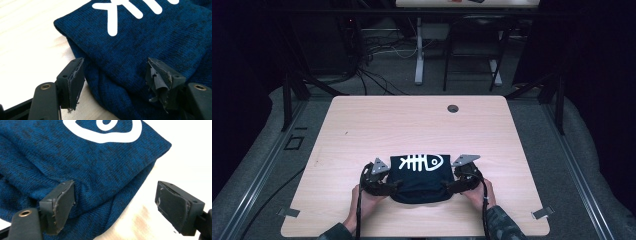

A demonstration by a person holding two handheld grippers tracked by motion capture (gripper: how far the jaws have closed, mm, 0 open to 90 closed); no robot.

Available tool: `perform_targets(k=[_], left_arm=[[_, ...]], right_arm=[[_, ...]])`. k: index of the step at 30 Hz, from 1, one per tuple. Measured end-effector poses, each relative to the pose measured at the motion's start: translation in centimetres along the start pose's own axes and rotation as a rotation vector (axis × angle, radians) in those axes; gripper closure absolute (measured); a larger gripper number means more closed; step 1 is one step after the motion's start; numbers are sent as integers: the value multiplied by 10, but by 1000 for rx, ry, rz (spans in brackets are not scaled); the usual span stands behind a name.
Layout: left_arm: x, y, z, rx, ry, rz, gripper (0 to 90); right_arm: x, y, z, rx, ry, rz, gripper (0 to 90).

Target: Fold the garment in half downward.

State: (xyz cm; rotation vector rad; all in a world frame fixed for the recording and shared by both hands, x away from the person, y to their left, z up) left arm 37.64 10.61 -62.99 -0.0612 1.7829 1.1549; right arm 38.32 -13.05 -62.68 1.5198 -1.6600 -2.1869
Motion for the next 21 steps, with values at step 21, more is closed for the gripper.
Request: perform_targets(k=[21], left_arm=[[6,46,36,-95,26,-43,123]], right_arm=[[4,43,-19,59,-42,-67,115]])
Point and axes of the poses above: each handheld gripper's, and its own axes: y roughly backward along the jaws, x roughly out of its underside, z roughly to its left, the point moved 8 cm from there along -y, roughly forward along the jaws, and after that the axes turned 3 degrees about x, right-handed, at the moved point
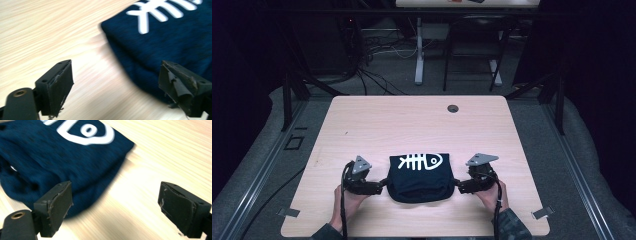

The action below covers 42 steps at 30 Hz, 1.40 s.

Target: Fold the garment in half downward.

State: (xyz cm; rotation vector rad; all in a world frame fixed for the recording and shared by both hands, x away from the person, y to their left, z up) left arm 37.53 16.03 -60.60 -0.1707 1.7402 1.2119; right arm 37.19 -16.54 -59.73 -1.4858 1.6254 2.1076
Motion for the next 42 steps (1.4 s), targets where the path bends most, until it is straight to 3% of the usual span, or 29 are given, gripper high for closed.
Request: perform_targets(k=[7,10,12,15,21,28,42], left_arm=[[13,15,28,-84,22,20,97],[26,19,45,-143,28,50,77],[29,19,50,-148,35,59,69],[39,17,66,-180,58,90,57],[51,15,82,-191,100,121,46],[56,11,87,-176,133,125,36],[59,10,90,-154,154,110,4]], right_arm=[[20,21,-29,75,-61,1,114],[35,30,-46,126,-88,14,112],[39,32,-50,131,-100,18,111],[55,33,-66,169,-132,34,109],[69,28,-77,190,-156,74,101],[81,20,-85,199,-187,112,97],[85,19,-90,192,-210,93,59]])
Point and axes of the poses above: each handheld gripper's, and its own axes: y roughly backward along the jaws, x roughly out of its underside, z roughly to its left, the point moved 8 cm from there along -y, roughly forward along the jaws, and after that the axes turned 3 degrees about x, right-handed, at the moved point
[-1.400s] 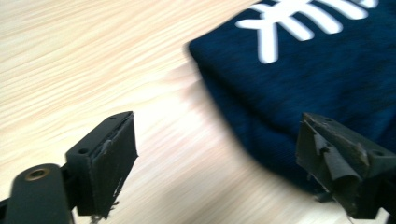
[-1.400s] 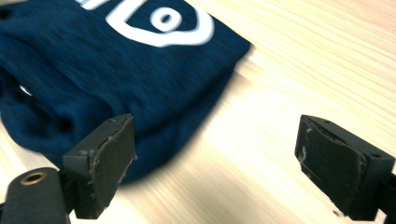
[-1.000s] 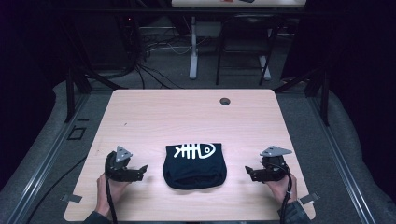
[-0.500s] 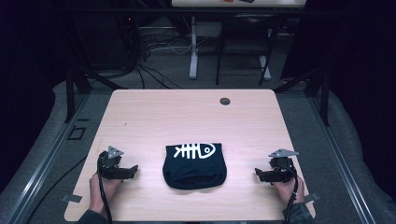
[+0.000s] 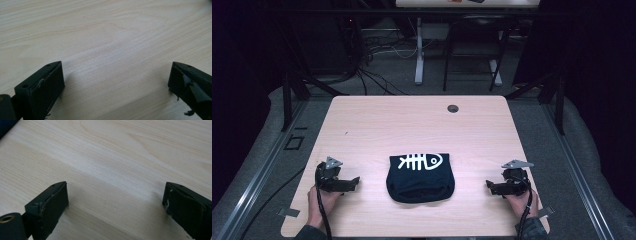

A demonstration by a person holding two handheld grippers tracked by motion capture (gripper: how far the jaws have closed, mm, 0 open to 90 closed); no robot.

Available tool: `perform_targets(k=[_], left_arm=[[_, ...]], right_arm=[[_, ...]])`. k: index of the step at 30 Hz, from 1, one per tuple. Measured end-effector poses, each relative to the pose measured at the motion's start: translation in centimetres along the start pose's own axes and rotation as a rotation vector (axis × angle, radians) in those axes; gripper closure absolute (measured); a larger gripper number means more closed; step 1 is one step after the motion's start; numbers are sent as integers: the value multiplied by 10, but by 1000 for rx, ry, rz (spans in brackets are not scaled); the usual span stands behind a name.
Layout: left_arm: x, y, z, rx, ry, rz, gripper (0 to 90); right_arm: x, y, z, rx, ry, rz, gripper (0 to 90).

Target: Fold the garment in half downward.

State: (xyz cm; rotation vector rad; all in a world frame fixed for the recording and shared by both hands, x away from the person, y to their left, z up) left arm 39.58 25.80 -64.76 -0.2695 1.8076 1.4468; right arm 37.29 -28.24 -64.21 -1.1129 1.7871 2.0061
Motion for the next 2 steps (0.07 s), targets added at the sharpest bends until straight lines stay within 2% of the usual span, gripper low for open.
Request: perform_targets(k=[2], left_arm=[[0,0,0,2,-1,-5,2]], right_arm=[[0,0,0,-1,2,-7,53]])
Point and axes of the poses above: each handheld gripper's, and its own axes: y roughly backward along the jaws, x roughly out of its underside, z roughly to its left, the point moved 8 cm from there along -y, roughly forward along the jaws, and after that the axes turned 3 degrees about x, right-handed, at the moved point
